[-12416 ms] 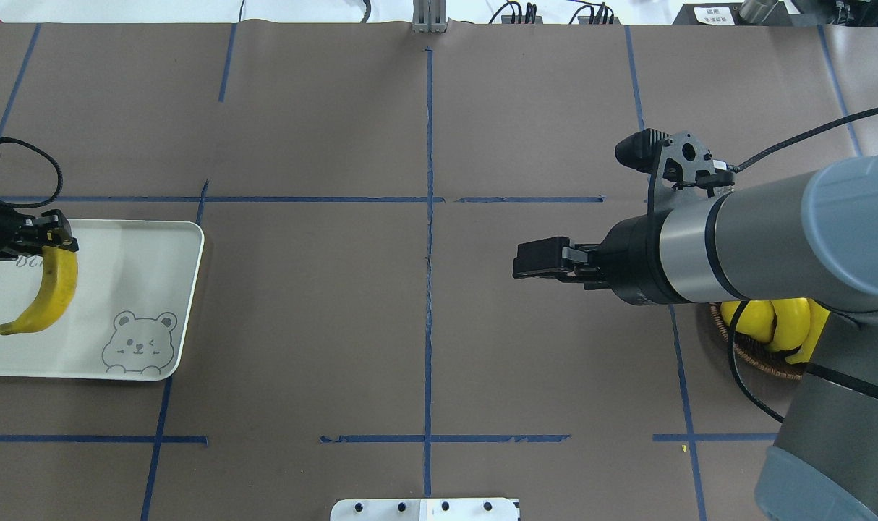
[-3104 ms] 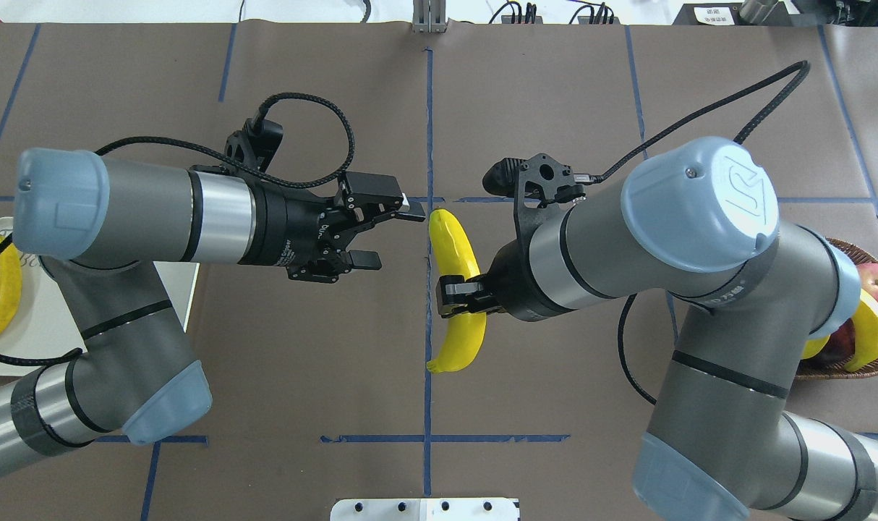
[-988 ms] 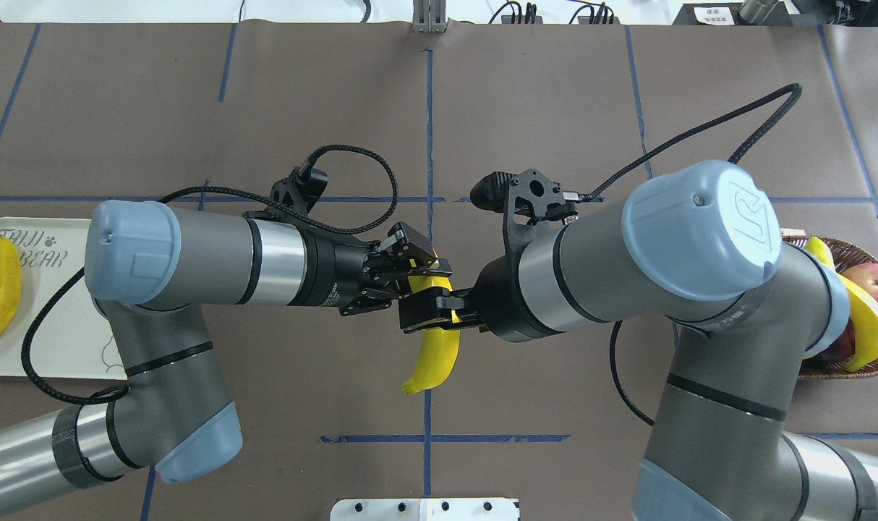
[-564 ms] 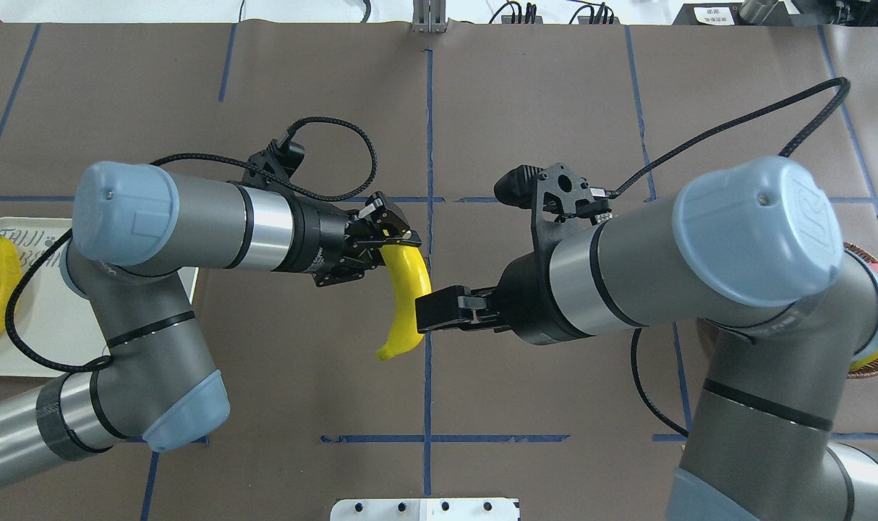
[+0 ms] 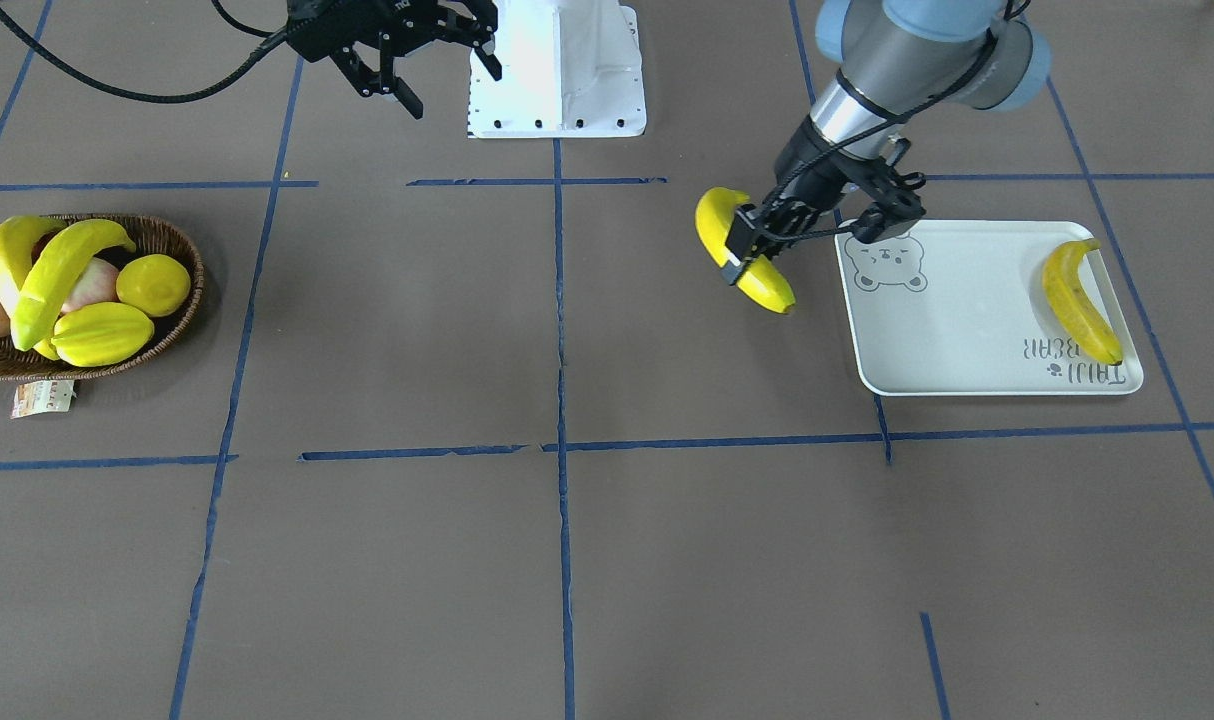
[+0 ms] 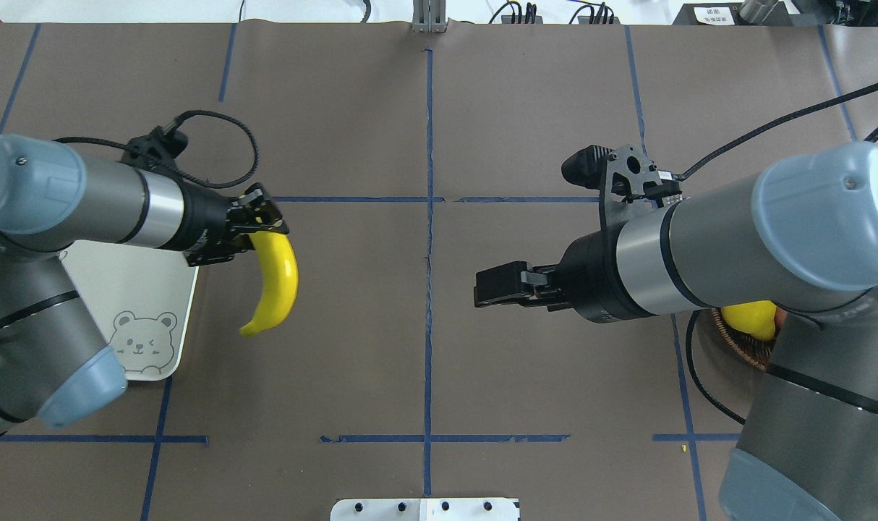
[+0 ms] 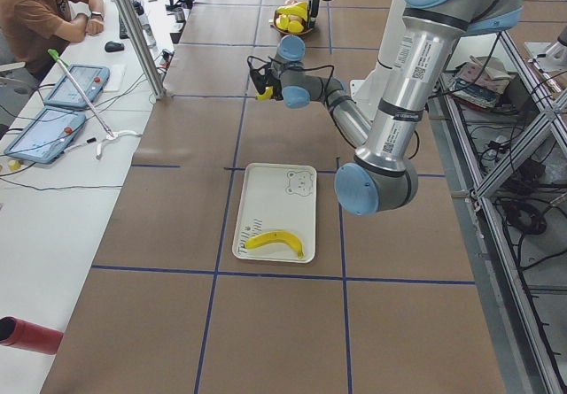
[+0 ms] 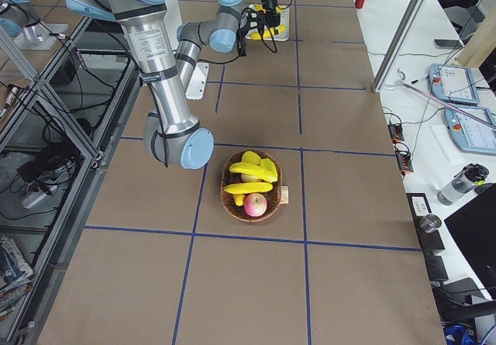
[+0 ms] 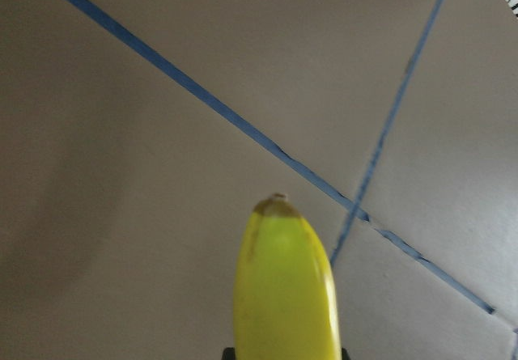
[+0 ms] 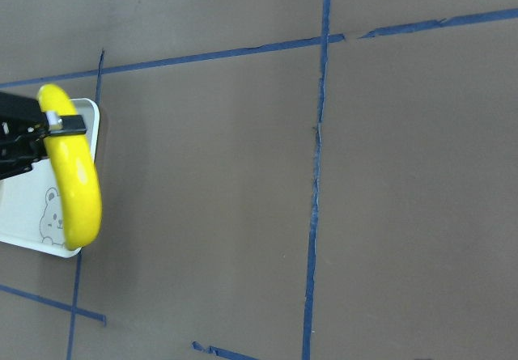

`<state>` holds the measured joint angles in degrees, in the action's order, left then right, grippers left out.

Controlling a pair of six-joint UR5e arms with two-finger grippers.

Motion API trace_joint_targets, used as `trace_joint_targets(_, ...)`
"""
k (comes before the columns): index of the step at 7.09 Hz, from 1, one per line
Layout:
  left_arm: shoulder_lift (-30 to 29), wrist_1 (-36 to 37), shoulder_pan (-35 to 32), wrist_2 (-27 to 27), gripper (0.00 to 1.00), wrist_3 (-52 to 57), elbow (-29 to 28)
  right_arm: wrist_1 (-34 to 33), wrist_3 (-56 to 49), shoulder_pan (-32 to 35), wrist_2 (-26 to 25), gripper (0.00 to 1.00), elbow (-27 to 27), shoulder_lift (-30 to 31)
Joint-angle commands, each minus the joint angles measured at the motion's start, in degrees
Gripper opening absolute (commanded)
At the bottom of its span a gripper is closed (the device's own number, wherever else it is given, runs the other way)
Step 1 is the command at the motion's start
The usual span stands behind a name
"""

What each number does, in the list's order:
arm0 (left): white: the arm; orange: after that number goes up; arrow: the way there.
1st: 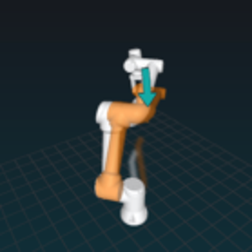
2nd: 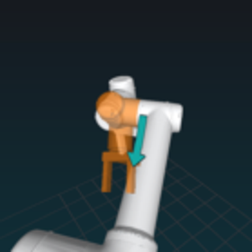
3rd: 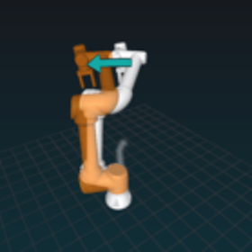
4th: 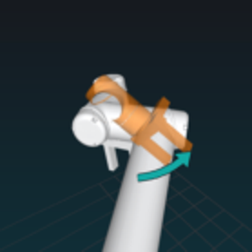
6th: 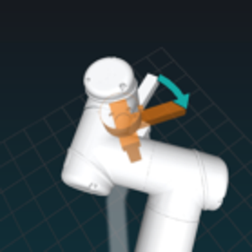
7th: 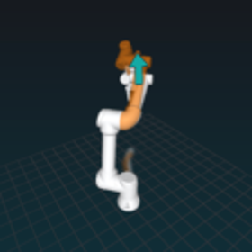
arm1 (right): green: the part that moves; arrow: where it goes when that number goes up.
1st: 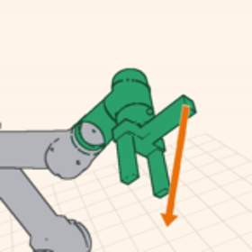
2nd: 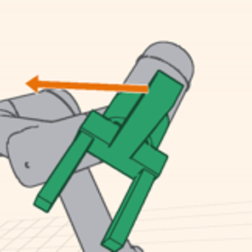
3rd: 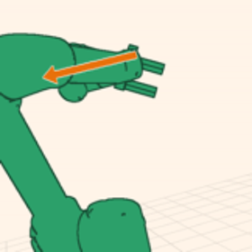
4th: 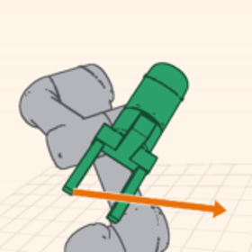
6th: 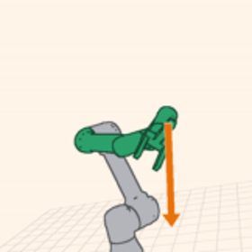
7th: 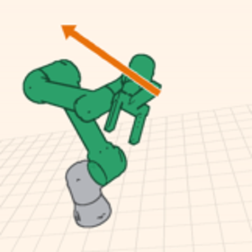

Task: Transfer all bananas from basket to plate

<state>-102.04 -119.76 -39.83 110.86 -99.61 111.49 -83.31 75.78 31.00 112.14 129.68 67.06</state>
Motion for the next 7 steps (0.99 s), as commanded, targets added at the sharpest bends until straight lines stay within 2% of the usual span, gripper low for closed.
trace_joint_targets(1, 13.9, 0.6, -2.6, 0.1, 0.00, 10.5, 3.8, -0.1, 0.1, 0.6, -0.3, 1.00, 0.0, 0.7)
trace_joint_targets(3, 18.0, 0.7, -4.3, -0.1, 0.00, 17.4, 2.4, -0.1, 0.1, 0.6, -0.3, 1.00, -0.3, 0.7)
trace_joint_targets(6, 18.1, 0.2, -8.2, -0.2, 0.00, 23.2, -6.4, -0.1, 0.1, 0.6, -0.3, 1.00, 0.0, 0.5)
trace_joint_targets(7, 18.4, 0.7, -9.8, -0.1, 0.00, 25.1, -6.9, -0.1, 0.1, 0.6, -0.3, 1.00, 0.0, 0.4)
